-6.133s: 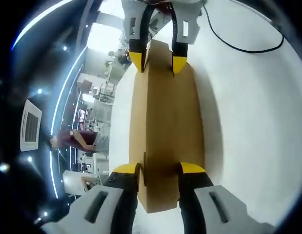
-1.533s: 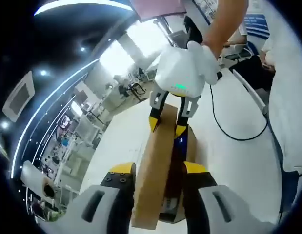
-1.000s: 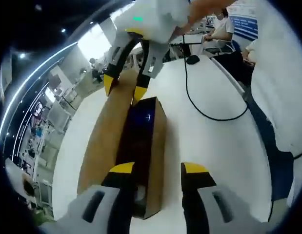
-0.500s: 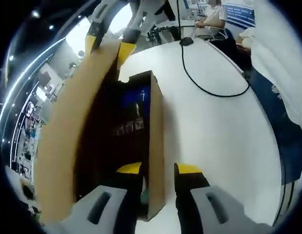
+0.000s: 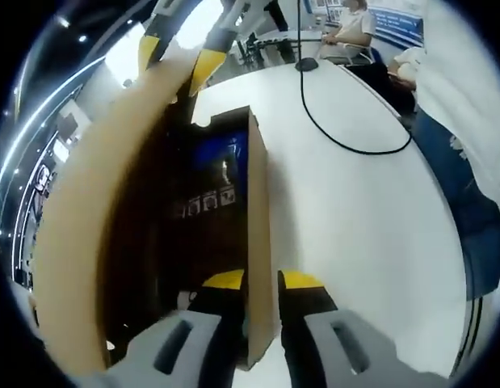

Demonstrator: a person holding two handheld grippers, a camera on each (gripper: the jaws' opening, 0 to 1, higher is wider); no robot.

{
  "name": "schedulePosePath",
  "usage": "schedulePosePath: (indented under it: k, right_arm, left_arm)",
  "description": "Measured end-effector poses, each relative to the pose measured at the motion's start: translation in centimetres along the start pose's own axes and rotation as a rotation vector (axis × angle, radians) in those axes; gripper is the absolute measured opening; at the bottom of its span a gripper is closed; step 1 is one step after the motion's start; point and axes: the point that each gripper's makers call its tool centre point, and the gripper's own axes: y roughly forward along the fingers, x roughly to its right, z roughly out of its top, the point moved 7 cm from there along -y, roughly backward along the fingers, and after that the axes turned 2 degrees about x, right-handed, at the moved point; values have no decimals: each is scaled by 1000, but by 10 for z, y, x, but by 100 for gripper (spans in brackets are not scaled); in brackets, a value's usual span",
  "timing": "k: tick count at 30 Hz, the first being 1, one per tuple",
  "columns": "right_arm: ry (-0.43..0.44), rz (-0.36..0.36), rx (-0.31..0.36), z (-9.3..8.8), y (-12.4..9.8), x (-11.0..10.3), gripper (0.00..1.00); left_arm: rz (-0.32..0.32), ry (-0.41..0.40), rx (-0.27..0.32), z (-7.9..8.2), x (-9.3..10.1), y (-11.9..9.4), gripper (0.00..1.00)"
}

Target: Operate the shoe box by opening the lid, removing the specified soft item, and placing it in the target area until the item is outside and the box remains undamaged.

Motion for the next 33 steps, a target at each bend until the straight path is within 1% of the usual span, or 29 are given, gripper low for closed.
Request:
schedulePosePath:
  k: [3,4,6,9,13,17,24,27,30,33]
  right_arm:
    - [-7,-4,0,0,0,1,29]
    - [-5,-7,0,1,0,2,29]
    - [-7,-10,-1,1,-1,2,29]
    - [-7,-11,-3,1,-1,2,29]
    - [-9,-12,-4,1,0,2,29]
    - [-6,-12,-5,1,0,3,29]
    - [-7,-16,-6,2,-1,5,28]
    - [-9,-17,-7,2,0,5,28]
    - [-7,-18,-6,2,0,5,28]
    - [-7,-17,-5,2,0,4,28]
  left_arm:
    - [-10,-6,-12,-2,-1,4,12]
    - [-5,40,-41,-4,-2,4,11]
    - [-10,15,-36,-4,-2,6,10]
    - [-10,-3,-40,-5,-4,7,9]
    - [-13,-7,-48,-5,-5,9,8]
    - [-9,-14,-53,-6,-6,11,5]
    - [-13,-16,-51,-7,-6,11,4]
    - [-16,-5,-58,-6,-6,11,4]
    - [-23,-30,-62,-6,-7,12,4]
    - [-27,-17,-73,-4,-6,12,4]
